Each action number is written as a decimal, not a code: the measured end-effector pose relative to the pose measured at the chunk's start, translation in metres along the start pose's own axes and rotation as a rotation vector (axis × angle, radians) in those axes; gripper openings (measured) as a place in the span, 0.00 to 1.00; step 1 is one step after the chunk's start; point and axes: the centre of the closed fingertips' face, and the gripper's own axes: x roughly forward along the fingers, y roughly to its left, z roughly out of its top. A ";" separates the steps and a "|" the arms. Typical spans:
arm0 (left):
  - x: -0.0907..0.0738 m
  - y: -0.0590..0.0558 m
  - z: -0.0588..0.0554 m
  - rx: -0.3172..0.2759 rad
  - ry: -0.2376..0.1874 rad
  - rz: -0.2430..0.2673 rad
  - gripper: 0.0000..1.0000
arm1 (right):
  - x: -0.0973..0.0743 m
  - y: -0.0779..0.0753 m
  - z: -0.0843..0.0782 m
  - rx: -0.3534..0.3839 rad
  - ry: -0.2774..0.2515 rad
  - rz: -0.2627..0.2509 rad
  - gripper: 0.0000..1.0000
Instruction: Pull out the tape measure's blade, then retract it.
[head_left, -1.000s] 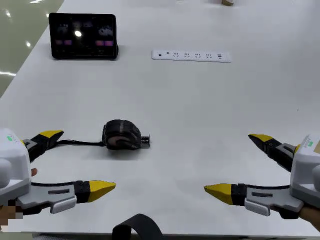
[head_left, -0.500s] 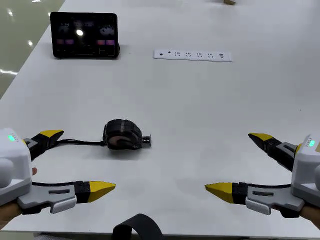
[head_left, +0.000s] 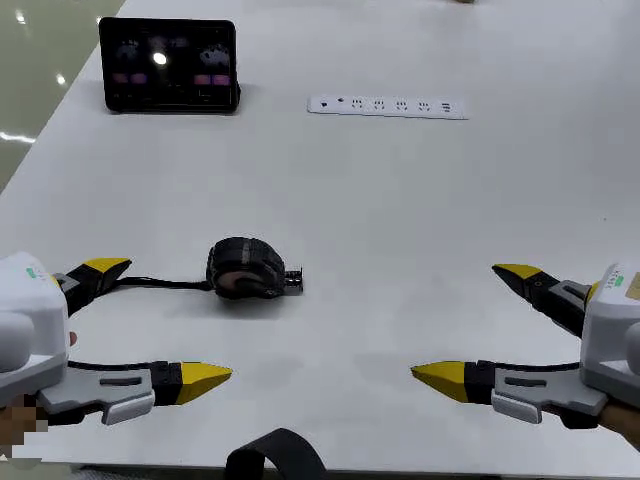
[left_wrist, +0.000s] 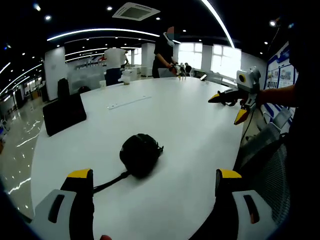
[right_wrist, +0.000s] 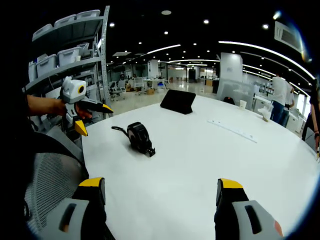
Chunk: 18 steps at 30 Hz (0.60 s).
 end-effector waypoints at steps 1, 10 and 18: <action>0.001 0.001 0.000 0.002 0.004 0.000 0.99 | 0.001 0.000 0.000 -0.003 0.003 0.002 0.92; 0.009 0.006 -0.003 0.020 0.027 -0.016 0.99 | 0.011 -0.002 0.000 -0.041 0.015 0.033 0.88; 0.015 0.012 -0.005 0.036 0.048 -0.031 0.99 | 0.025 -0.003 0.001 -0.084 0.031 0.075 0.83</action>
